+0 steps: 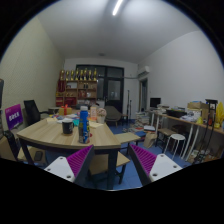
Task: Pour water
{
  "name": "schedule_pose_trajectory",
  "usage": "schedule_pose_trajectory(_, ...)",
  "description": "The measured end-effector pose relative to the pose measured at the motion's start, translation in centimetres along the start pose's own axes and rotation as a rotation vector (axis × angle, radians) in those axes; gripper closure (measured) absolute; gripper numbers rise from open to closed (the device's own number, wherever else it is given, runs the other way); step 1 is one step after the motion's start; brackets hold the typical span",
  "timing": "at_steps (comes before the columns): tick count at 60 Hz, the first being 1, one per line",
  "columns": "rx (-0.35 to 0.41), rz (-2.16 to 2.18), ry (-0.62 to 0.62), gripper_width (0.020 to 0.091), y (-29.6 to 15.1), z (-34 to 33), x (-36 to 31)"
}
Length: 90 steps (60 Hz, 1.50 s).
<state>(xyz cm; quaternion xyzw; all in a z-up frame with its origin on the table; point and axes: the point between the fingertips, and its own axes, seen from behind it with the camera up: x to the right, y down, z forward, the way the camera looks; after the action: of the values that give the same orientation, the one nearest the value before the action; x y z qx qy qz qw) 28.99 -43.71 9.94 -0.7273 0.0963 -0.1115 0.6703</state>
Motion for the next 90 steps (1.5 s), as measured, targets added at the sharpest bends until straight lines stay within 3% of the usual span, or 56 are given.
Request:
schedule_pose_trajectory(12,-0.007,-0.021,0.014,0.0305,-0.1,1.7,0.5)
schedule_pose_trajectory(23,0.056,-0.040,-0.037,0.0303,-1.3,2.9,-2.2)
schedule_pose_trajectory(37,0.109,-0.020,-0.169,0.0296,-1.9,11.8,-9.6)
schedule_pose_trajectory(51,0.114,-0.101,-0.110,0.0301,-1.1,24.3,-15.7)
schedule_pose_trajectory(67,0.092,-0.026,-0.087,0.0298,-0.2,31.3,-16.8)
schedule_pose_trajectory(69,0.085,-0.017,-0.089,0.0312,-0.1,32.6,-17.5)
schedule_pose_trajectory(72,0.062,-0.007,-0.075,0.0484,0.6,33.4,-17.2)
schedule_pose_trajectory(77,0.081,0.053,-0.059,0.0499,0.6,33.5,-17.0)
schedule_pose_trajectory(87,0.018,0.175,-0.109,0.0504,1.9,34.0,-17.6)
schedule_pose_trajectory(90,0.028,0.145,-0.103,0.0535,2.4,34.4,-18.1)
